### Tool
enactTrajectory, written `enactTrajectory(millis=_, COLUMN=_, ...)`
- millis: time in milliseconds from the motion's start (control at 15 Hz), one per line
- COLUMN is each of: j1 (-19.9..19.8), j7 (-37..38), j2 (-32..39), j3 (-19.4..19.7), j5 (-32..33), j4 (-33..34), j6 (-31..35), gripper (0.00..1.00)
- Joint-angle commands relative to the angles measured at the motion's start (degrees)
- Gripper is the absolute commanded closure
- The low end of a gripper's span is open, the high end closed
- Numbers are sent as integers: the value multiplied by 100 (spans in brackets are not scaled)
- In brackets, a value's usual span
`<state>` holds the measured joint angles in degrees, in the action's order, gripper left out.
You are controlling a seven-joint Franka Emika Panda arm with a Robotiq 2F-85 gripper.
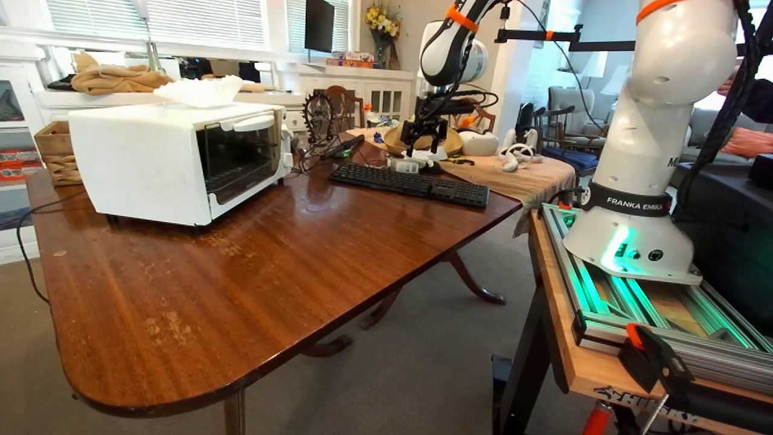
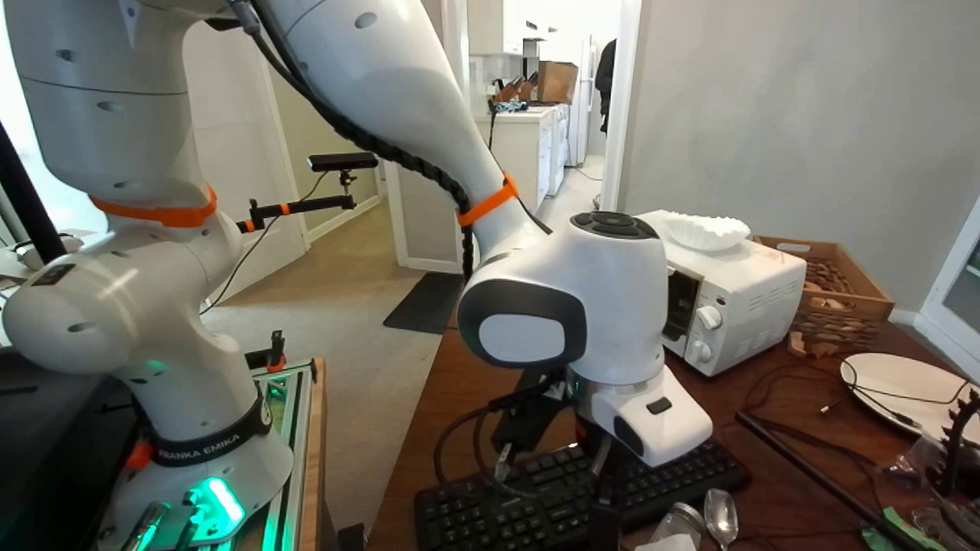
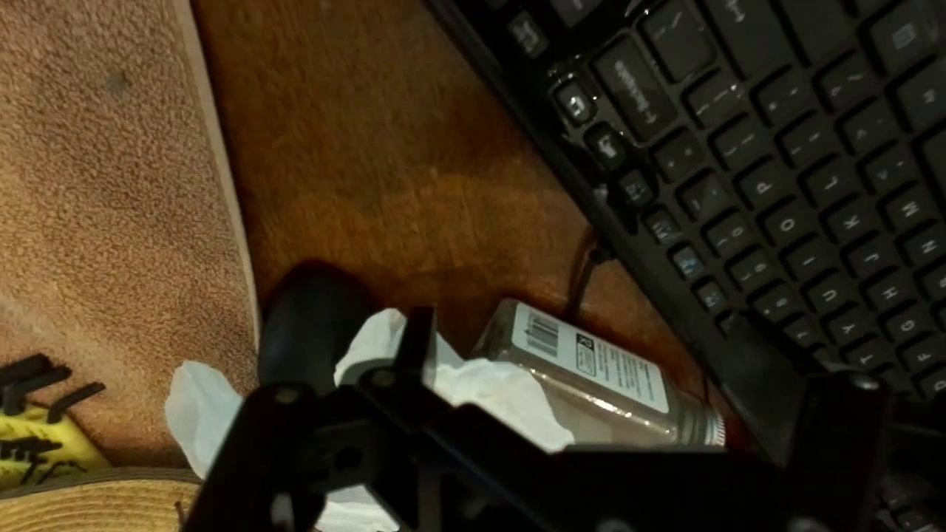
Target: Put the white paper plate and the glass container on the microwave
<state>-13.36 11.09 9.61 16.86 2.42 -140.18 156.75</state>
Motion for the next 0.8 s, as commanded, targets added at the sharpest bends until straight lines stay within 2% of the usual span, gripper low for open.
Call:
enactTrajectory(millis=0, j1=-204, j7=-696, j2=-587, j3=-137, j5=-604, j4=-537, j6=239, gripper=0)
enactTrajectory(millis=133, j1=-281, j7=-888, j2=-702, j3=-53, j5=-721, j4=-586, j6=207, gripper=0)
enactTrajectory(millis=267, j1=-399, j7=-1140, j2=-749, j3=-44, j5=-1178, j4=-536, j6=-49, gripper=0)
enactTrajectory(millis=600, j1=-387, j7=-354, j2=-658, j3=-73, j5=-2134, j4=-514, j6=-98, gripper=0)
enactTrajectory(millis=733, j1=-361, j7=-348, j2=-749, j3=-191, j5=-2823, j4=-582, j6=-7, gripper=0)
